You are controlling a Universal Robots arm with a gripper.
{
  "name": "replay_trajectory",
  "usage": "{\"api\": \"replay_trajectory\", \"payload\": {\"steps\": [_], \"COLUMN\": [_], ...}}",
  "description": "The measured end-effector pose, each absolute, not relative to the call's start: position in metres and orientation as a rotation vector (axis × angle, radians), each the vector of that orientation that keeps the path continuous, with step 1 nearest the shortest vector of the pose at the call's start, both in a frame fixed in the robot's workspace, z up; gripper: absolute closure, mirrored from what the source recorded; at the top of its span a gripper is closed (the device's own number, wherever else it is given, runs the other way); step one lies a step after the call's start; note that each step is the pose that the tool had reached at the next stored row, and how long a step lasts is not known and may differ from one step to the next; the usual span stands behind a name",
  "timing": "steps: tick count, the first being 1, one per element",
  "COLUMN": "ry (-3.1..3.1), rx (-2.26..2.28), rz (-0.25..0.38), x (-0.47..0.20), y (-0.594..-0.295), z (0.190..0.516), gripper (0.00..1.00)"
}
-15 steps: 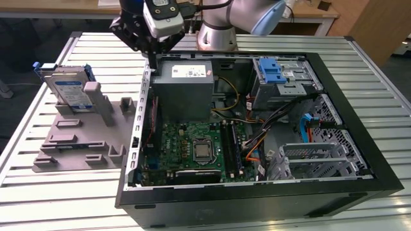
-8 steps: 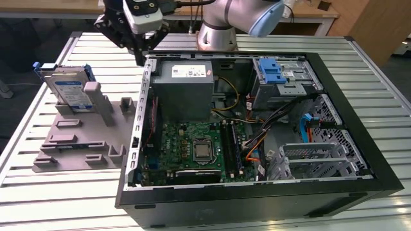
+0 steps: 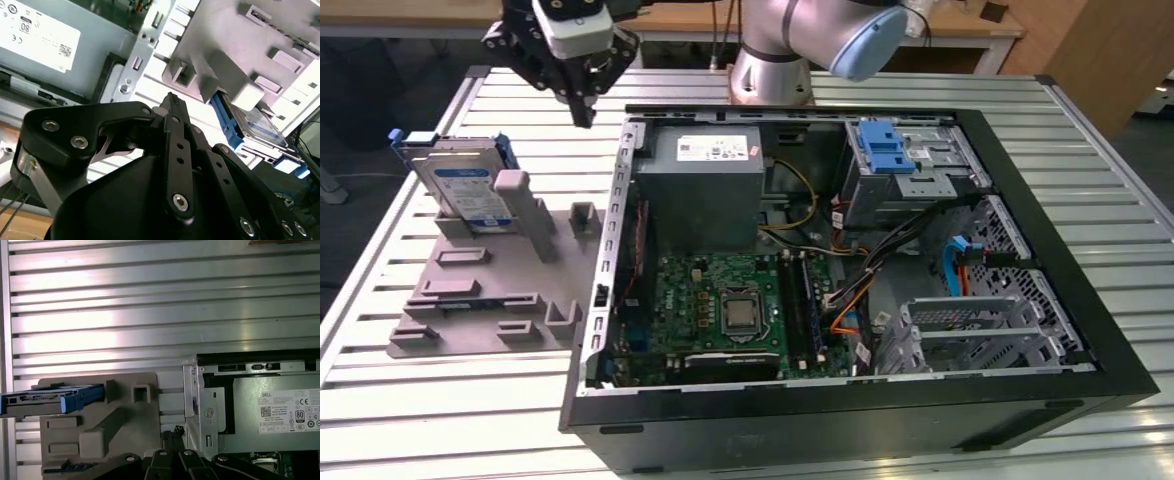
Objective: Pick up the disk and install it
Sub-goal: 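Reach for the disk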
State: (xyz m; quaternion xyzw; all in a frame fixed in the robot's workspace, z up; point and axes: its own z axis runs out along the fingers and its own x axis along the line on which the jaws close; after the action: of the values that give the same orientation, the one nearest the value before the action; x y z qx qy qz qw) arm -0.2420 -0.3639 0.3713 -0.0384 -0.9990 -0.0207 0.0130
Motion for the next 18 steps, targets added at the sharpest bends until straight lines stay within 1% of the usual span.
{"api": "replay_trajectory", "payload": {"steps": [6,18], "ry": [-3.112,-3.113], "rx": [-0.120,-0.120], "rz": [-0.064,-0.065], "x": [-0.259,-0.264], "y": [-0.351,-0.351], "z": [0.371,0.370], "gripper": [0.89,0.89]}}
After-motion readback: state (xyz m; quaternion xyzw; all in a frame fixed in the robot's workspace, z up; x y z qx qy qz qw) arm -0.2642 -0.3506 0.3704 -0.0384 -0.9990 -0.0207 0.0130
